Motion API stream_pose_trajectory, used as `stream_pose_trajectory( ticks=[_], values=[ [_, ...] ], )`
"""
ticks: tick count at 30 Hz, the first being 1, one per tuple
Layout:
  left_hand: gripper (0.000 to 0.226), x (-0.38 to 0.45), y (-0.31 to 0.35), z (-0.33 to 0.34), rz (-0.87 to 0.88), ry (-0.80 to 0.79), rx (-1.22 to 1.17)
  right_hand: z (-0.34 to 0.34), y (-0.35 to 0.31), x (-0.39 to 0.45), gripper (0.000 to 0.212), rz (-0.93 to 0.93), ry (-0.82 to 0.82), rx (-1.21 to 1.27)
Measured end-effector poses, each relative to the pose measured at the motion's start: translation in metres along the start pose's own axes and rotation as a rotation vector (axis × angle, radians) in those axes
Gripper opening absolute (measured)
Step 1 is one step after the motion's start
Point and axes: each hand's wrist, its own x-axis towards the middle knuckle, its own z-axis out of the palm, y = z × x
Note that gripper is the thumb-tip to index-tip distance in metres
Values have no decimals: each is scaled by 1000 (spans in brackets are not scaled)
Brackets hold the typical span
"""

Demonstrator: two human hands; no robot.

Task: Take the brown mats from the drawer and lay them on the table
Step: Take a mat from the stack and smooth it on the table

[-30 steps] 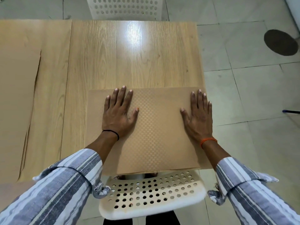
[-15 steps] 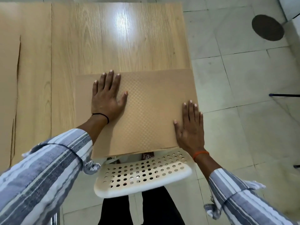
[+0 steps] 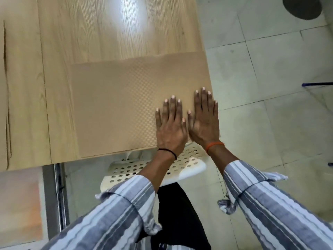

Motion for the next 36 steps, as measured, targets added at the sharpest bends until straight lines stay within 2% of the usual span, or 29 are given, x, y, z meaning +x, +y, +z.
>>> stream_pose_trajectory(
  ticks=[7, 12, 18, 26, 29, 33, 36],
  values=[
    [66, -3, -35, -8, 42, -7, 62, -2, 0, -1, 63, -6, 28, 27],
    [69, -11, -108, -34, -26, 13, 145, -3, 0, -2, 63, -5, 27, 13],
    [67, -27, -195, -70, -146, 80, 116, -3, 0, -3, 63, -6, 23, 10],
    [68, -28, -209, -72, -139, 99, 114, -6, -4, -3, 64, 6, -5, 12],
    [68, -28, -211, -72, -138, 105, 118, -8, -27, 0, 65, 16, 12, 15],
    [68, -27, -211, -68, -133, 114, 134, -1, -95, 13, 66, -191, -1, 109],
    [67, -26, -212, -67, -141, 118, 138, 8, -133, 24, 67, -255, -61, 133]
  ],
)
